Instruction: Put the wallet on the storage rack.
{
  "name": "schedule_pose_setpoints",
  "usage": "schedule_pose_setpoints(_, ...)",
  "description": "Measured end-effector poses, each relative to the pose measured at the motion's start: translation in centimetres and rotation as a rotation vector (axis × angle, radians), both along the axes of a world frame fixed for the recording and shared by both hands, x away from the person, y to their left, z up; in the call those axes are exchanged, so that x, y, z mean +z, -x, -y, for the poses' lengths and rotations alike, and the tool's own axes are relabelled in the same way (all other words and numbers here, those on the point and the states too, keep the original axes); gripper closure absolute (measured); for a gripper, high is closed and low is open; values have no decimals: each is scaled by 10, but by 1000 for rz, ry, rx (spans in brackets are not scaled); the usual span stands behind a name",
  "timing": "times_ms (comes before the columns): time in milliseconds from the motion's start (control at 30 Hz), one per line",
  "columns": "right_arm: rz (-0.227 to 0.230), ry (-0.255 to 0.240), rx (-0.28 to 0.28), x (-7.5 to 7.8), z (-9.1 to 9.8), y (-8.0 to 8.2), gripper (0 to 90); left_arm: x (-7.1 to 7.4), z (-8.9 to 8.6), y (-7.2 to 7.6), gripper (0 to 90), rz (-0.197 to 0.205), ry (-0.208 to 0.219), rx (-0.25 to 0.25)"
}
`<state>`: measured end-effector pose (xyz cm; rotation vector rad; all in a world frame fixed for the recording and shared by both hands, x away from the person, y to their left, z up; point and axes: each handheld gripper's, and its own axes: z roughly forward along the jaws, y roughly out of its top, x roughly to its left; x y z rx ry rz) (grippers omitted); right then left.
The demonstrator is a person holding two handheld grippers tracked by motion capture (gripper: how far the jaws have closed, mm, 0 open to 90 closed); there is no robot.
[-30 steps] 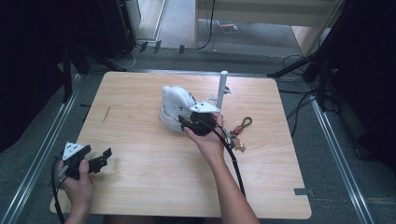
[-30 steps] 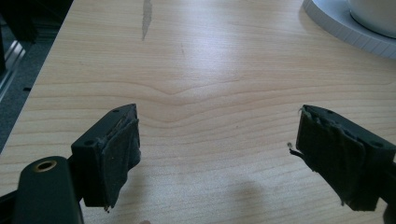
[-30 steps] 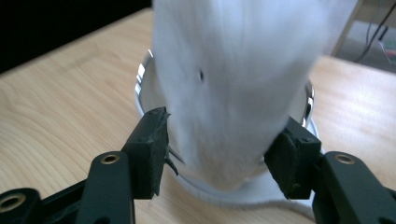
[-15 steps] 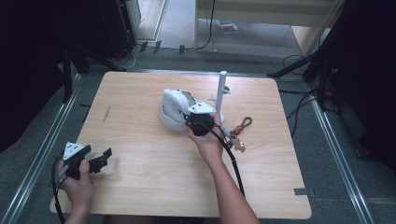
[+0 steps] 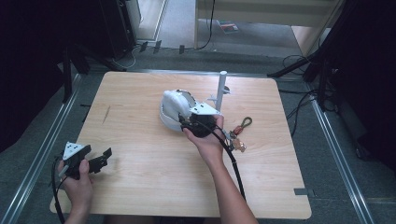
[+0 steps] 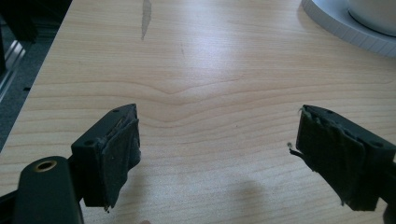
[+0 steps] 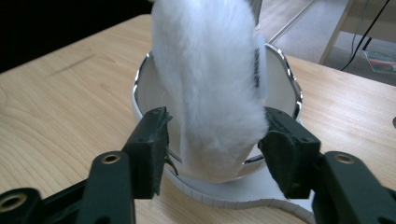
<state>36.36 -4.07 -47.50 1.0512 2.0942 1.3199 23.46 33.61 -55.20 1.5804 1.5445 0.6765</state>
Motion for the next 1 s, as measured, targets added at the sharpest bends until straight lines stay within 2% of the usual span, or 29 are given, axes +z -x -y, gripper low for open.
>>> schedule_pose_setpoints(167,11,-13,-11,10,7,6,366,0,0,0,143,0,2,2)
schedule_pose_setpoints(333,-1,-19,-12,15,19,14,380,0,0,0,143,-1,4,3)
schedule_pose_setpoints(533,-6,25,-28,17,33,22,384,0,0,0,143,-1,0,2)
schedule_pose_setpoints(1000,-85,96,-86,19,62,30,382,0,0,0,143,-5,8,-3)
